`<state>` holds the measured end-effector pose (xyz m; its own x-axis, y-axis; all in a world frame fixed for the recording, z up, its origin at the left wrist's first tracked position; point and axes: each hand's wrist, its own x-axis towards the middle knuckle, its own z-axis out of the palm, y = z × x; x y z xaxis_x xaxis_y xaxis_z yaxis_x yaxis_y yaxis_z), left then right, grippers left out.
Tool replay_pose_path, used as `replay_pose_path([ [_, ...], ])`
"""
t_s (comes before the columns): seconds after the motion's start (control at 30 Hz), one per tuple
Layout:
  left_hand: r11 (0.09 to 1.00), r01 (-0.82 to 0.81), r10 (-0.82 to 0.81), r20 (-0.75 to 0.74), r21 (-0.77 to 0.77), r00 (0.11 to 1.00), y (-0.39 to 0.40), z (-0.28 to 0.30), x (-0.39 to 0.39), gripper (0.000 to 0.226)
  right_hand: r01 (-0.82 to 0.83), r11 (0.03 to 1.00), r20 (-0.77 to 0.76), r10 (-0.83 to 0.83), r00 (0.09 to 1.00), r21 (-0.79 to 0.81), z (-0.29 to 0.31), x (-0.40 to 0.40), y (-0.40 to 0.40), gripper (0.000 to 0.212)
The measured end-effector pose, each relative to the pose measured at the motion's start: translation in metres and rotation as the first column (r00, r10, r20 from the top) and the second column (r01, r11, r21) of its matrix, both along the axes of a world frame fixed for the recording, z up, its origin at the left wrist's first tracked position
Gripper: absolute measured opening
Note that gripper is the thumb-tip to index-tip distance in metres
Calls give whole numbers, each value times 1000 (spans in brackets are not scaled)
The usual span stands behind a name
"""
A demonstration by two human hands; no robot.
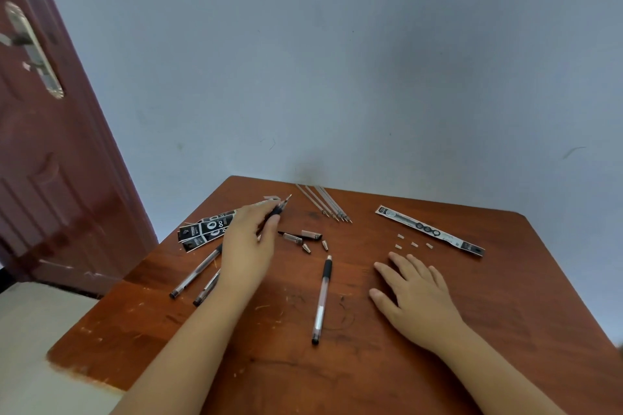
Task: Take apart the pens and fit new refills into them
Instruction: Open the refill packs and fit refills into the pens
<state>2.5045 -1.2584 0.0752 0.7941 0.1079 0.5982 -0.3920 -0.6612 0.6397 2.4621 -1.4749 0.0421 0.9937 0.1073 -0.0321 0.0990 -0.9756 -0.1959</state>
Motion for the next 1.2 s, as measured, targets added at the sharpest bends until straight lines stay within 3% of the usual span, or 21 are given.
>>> replay_pose_path([
  [0.2,996,-4,0,37,86,999,5,-22,8,26,29,999,10,-29,1000,17,5,7,1,48],
  [0.4,993,-8,0,68,119,998,14,-34,11,22,45,987,181,-73,981,153,21,48,38,34],
  [0.57,981,-23,8,74,195,997,13,-34,10,23,5,993,62,-13,998,117,26,76,68,29],
  [0.77,972,22,-36,53,233,998,14,-37,11,23,37,997,63,-41,997,72,23,90,76,19],
  [1.0,925,28,-80,124,379,989,10,-32,8,25,-59,934,144,9,990,352,40,70,54,4],
  [1.1,896,61,-125,119,439,985,5,-32,5,35,-86,848,181,-12,983,523,43,43,43,19],
  [1.2,875,95,-175,127,475,976,1,-31,2,26,-83,707,229,-113,967,702,37,15,34,22],
])
